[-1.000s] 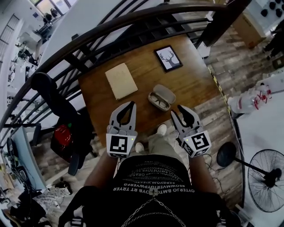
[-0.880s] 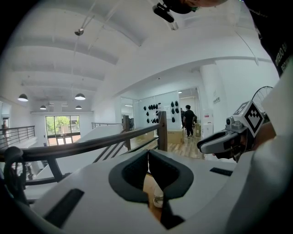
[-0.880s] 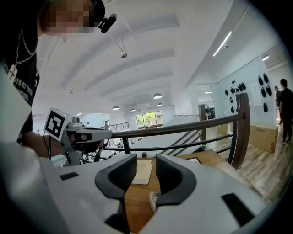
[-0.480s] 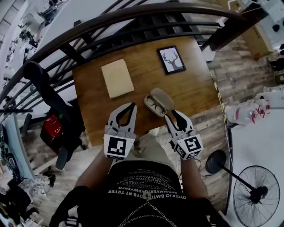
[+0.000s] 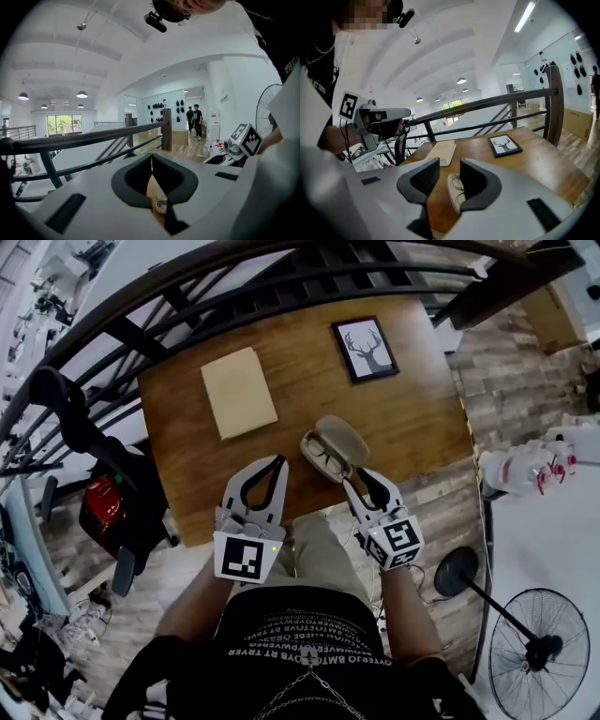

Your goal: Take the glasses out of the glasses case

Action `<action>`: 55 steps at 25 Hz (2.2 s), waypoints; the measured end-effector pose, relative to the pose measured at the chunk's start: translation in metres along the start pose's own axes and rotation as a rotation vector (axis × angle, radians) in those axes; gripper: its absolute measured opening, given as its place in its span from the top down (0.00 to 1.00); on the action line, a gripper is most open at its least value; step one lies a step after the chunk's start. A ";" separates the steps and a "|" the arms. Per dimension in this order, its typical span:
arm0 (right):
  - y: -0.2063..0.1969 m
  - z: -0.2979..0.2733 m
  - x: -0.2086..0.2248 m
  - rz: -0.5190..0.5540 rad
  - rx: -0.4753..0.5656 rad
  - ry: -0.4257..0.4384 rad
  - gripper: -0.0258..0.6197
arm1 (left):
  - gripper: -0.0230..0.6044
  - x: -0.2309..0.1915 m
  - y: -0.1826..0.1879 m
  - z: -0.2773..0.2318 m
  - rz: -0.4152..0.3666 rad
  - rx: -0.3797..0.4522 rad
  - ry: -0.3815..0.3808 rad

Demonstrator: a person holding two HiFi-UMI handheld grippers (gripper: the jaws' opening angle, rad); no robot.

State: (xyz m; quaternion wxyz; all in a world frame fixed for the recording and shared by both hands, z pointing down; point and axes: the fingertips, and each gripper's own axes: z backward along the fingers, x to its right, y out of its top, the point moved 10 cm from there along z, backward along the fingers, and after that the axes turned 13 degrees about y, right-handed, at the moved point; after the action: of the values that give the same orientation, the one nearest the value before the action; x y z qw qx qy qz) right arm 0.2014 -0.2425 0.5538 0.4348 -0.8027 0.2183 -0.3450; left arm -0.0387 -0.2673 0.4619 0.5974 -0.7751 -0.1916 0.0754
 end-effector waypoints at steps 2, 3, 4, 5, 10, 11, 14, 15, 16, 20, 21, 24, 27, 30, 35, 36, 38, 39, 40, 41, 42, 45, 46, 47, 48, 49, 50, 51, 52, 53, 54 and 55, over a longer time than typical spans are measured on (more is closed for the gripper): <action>-0.010 -0.007 0.005 -0.012 -0.020 0.005 0.76 | 0.92 0.003 -0.006 -0.006 -0.009 -0.022 -0.007; -0.015 -0.010 0.009 -0.017 -0.032 0.008 0.76 | 0.92 0.005 -0.009 -0.009 -0.011 -0.030 -0.011; -0.019 -0.014 0.012 -0.020 -0.042 0.011 0.76 | 0.92 0.007 -0.010 -0.011 -0.011 -0.034 -0.015; -0.023 -0.017 0.015 -0.022 -0.051 0.014 0.76 | 0.92 0.009 -0.012 -0.014 -0.014 -0.035 -0.020; -0.043 -0.032 0.030 -0.037 -0.077 0.027 0.76 | 0.92 0.019 -0.026 -0.022 -0.029 -0.050 -0.044; -0.046 -0.035 0.034 -0.036 -0.084 0.028 0.76 | 0.92 0.020 -0.029 -0.024 -0.029 -0.055 -0.045; -0.054 -0.047 0.042 -0.029 -0.115 0.036 0.76 | 0.92 0.024 -0.038 -0.031 -0.037 -0.070 -0.049; -0.057 -0.050 0.044 -0.028 -0.125 0.039 0.76 | 0.92 0.025 -0.041 -0.032 -0.038 -0.076 -0.052; -0.060 -0.054 0.046 -0.028 -0.136 0.041 0.76 | 0.92 0.026 -0.044 -0.034 -0.037 -0.083 -0.055; -0.071 -0.067 0.056 -0.026 -0.182 0.037 0.76 | 0.92 0.029 -0.053 -0.036 -0.009 -0.111 -0.065; -0.074 -0.070 0.059 -0.028 -0.192 0.032 0.76 | 0.92 0.030 -0.056 -0.036 -0.003 -0.119 -0.064; -0.079 -0.077 0.067 -0.034 -0.218 0.008 0.76 | 0.92 0.030 -0.063 -0.036 0.020 -0.139 -0.062; -0.083 -0.084 0.073 -0.038 -0.245 -0.005 0.76 | 0.92 0.029 -0.065 -0.037 0.036 -0.151 -0.059; -0.086 -0.091 0.077 -0.035 -0.276 -0.014 0.77 | 0.92 0.027 -0.064 -0.038 0.034 -0.151 -0.050; -0.092 -0.100 0.081 -0.040 -0.352 -0.046 0.79 | 0.92 0.029 -0.066 -0.036 0.032 -0.156 -0.051; -0.094 -0.101 0.081 -0.048 -0.364 -0.062 0.81 | 0.92 0.029 -0.065 -0.035 0.034 -0.157 -0.056; -0.095 -0.103 0.081 -0.032 -0.385 -0.089 0.86 | 0.92 0.027 -0.063 -0.032 0.044 -0.151 -0.056; -0.095 -0.104 0.081 -0.014 -0.397 -0.095 0.88 | 0.92 0.025 -0.061 -0.030 0.049 -0.149 -0.052; -0.095 -0.106 0.081 0.002 -0.409 -0.095 0.89 | 0.92 0.023 -0.060 -0.028 0.052 -0.149 -0.049; -0.095 -0.106 0.080 0.010 -0.422 -0.092 0.90 | 0.92 0.021 -0.058 -0.025 0.054 -0.150 -0.047; -0.096 -0.106 0.080 0.012 -0.433 -0.089 0.90 | 0.92 0.020 -0.056 -0.022 0.054 -0.150 -0.045; -0.094 -0.104 0.079 0.017 -0.448 -0.092 0.90 | 0.92 0.015 -0.049 -0.014 0.053 -0.134 -0.039; -0.091 -0.103 0.078 0.023 -0.440 -0.100 0.91 | 0.92 0.013 -0.046 -0.011 0.053 -0.128 -0.036; -0.088 -0.101 0.077 0.030 -0.426 -0.112 0.91 | 0.92 0.010 -0.043 -0.008 0.053 -0.123 -0.033; -0.084 -0.099 0.075 0.035 -0.409 -0.125 0.91 | 0.92 0.008 -0.040 -0.005 0.052 -0.119 -0.030; -0.082 -0.095 0.074 0.039 -0.393 -0.136 0.91 | 0.92 0.006 -0.038 -0.001 0.052 -0.116 -0.028; -0.079 -0.092 0.072 0.042 -0.380 -0.145 0.91 | 0.92 0.005 -0.035 0.002 0.052 -0.113 -0.026; -0.077 -0.089 0.071 0.044 -0.368 -0.150 0.91 | 0.92 0.004 -0.034 0.006 0.051 -0.110 -0.025; -0.074 -0.086 0.069 0.045 -0.355 -0.154 0.91 | 0.92 0.003 -0.032 0.010 0.049 -0.108 -0.025; -0.071 -0.083 0.067 0.045 -0.342 -0.156 0.91 | 0.92 0.002 -0.031 0.014 0.045 -0.105 -0.026; -0.069 -0.081 0.065 0.042 -0.330 -0.159 0.91 | 0.92 0.001 -0.030 0.018 0.043 -0.103 -0.027; -0.067 -0.078 0.063 0.038 -0.320 -0.162 0.91 | 0.92 0.000 -0.028 0.022 0.042 -0.100 -0.028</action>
State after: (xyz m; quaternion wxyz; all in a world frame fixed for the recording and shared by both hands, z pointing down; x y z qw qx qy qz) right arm 0.1886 -0.2911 0.6634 0.3240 -0.8826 0.2497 -0.2317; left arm -0.0524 -0.2419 0.4829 0.5534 -0.8067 -0.1873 0.0891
